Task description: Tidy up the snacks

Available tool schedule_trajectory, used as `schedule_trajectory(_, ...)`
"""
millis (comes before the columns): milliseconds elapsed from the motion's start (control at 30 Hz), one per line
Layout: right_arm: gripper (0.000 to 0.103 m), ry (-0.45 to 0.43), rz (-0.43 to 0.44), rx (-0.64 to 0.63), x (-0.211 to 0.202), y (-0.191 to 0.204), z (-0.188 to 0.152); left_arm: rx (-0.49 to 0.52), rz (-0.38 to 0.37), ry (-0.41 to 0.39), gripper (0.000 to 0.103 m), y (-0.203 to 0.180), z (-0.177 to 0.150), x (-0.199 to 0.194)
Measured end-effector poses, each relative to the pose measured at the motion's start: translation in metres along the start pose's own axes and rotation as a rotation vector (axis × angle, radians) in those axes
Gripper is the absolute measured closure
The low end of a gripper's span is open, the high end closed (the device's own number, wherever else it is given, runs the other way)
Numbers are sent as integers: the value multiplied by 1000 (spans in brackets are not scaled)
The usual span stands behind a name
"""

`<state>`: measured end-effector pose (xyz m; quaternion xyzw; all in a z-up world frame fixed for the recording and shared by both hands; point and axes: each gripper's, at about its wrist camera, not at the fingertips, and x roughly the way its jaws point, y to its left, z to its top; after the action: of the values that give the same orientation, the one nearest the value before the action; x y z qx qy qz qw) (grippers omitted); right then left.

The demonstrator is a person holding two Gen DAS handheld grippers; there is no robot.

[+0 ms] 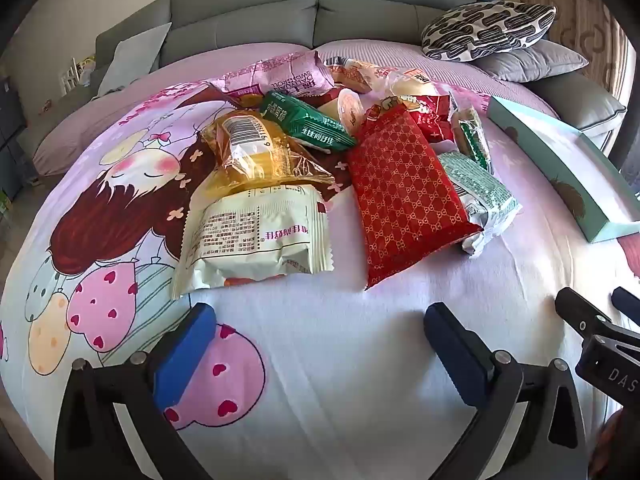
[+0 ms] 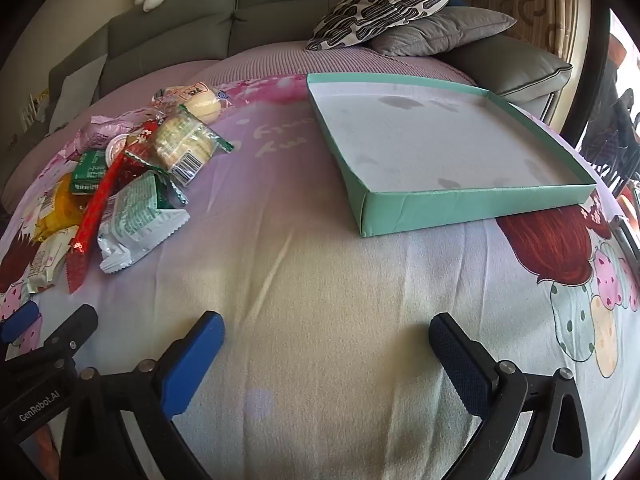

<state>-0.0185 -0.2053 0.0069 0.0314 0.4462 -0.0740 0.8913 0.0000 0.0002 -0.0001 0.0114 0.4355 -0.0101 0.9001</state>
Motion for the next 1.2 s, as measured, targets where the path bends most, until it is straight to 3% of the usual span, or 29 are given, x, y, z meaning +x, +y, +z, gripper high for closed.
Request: schedule_trajectory(1200,0,6,-9,-2,2,1,2,3,2,2,0,1,1,2)
